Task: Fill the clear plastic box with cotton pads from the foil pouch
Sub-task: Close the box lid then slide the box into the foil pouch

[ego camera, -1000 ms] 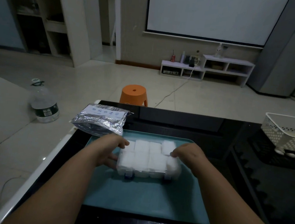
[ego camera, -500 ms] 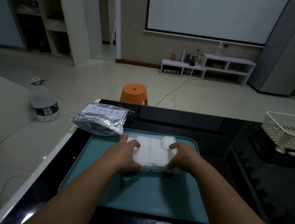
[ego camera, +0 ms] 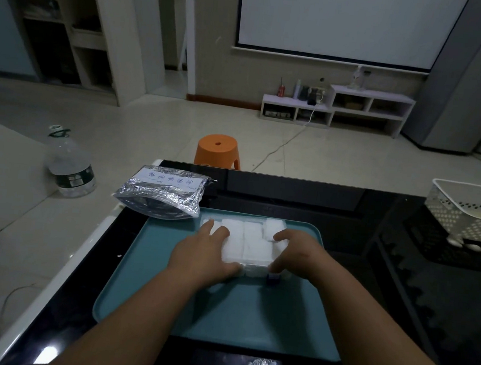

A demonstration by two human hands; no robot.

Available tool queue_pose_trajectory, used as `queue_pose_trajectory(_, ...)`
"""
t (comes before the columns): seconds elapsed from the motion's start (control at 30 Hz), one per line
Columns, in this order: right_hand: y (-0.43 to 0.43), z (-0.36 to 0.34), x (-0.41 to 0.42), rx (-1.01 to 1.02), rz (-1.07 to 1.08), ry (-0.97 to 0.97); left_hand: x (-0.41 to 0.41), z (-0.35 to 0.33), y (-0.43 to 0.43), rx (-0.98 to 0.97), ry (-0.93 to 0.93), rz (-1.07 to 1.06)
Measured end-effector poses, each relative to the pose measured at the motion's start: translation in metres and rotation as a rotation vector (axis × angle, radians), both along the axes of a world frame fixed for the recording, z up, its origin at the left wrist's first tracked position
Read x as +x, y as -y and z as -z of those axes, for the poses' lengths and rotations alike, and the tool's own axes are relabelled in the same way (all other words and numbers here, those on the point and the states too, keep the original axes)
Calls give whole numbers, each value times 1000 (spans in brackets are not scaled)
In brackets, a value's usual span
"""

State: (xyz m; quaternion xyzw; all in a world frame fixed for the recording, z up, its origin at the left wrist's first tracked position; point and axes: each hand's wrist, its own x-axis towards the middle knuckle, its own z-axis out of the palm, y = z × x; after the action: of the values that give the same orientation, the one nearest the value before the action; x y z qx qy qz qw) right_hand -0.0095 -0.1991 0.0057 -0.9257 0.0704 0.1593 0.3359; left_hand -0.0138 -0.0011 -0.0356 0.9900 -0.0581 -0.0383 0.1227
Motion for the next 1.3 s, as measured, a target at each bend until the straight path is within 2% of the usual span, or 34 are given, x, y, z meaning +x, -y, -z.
queue_pose_trajectory(0.27, 3, 1, 0, 13, -5, -13, 4, -3, -3, -14, -35, 40)
queue_pose_trajectory(0.53, 4, 5, 2, -9, 23, 7, 10, -3, -12, -142, -155, -79)
queue_pose_trajectory(0.63, 3, 6, 4, -35, 46, -7, 17, -7, -23, -309, -246, -76)
queue_pose_trajectory(0.83, -4, 3, 6, -32, 83, -105, 26, -5, -39, -658, -374, -207)
queue_pose_trajectory(1.0, 1, 4, 9, 133, 189, -178, 27, 3, -39, -786, -280, -270)
queue_pose_trajectory(1.13, 4, 9, 12, 174, 223, -179, 29, 12, -38, -745, -185, -276)
queue_pose_trajectory(1.2, 4, 14, 14, 127, 217, -138, 30, 13, -37, -701, -151, -261)
queue_pose_trajectory(1.3, 1, 20, 16, -83, 151, -18, 32, 14, -35, -609, -82, -249)
